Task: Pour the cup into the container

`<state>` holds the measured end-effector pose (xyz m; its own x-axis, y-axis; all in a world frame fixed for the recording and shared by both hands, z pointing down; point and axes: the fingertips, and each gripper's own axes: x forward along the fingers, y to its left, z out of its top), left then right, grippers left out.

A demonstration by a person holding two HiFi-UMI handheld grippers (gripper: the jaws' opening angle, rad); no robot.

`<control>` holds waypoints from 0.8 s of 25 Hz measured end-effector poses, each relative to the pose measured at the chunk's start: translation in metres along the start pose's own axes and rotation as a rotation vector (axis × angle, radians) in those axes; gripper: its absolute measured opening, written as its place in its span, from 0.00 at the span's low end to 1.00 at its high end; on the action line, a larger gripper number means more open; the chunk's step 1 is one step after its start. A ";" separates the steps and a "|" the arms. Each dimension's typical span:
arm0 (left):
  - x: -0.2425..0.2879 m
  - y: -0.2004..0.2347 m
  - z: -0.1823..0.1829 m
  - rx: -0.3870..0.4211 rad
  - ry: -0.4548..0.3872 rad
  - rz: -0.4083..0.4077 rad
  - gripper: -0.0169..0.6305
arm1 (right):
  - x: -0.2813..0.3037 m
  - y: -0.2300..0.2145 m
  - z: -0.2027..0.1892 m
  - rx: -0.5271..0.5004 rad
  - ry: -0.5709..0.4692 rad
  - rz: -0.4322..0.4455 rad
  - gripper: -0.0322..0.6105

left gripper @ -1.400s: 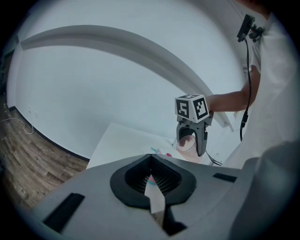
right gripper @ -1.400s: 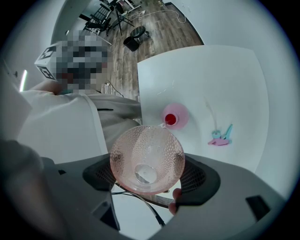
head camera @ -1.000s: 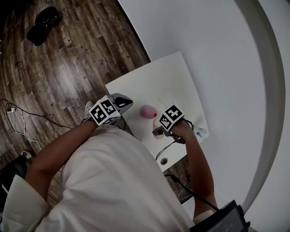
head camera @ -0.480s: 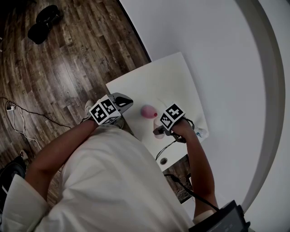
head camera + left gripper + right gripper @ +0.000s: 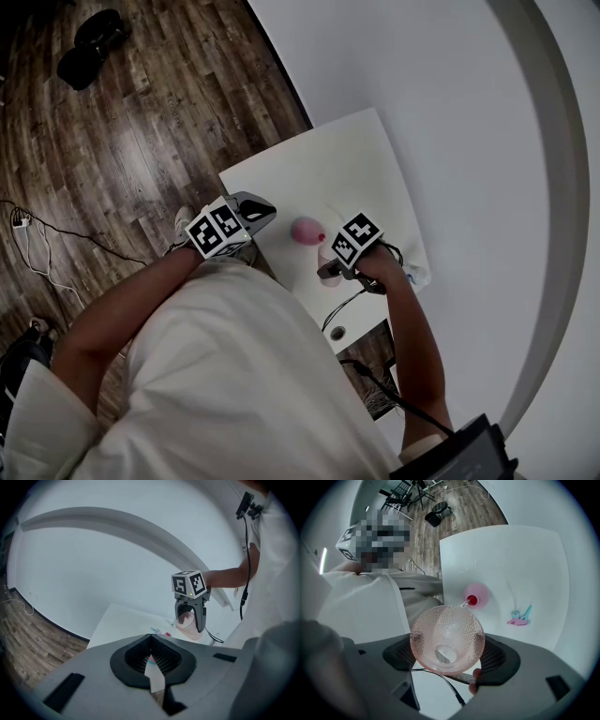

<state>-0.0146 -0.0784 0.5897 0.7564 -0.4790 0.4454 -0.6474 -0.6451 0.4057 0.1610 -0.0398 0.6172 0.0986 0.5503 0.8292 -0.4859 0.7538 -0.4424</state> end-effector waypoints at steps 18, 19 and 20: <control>-0.001 0.003 0.000 0.001 -0.003 -0.005 0.04 | -0.004 0.006 0.001 -0.006 0.029 0.019 0.65; -0.001 0.003 0.000 0.001 -0.004 -0.005 0.04 | -0.004 0.005 0.001 -0.006 0.030 0.019 0.65; -0.001 0.002 0.000 0.000 -0.004 -0.004 0.04 | -0.004 0.005 0.000 -0.006 0.031 0.019 0.65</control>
<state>-0.0169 -0.0794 0.5901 0.7596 -0.4785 0.4405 -0.6441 -0.6473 0.4076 0.1580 -0.0381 0.6116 0.1164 0.5756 0.8094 -0.4831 0.7449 -0.4602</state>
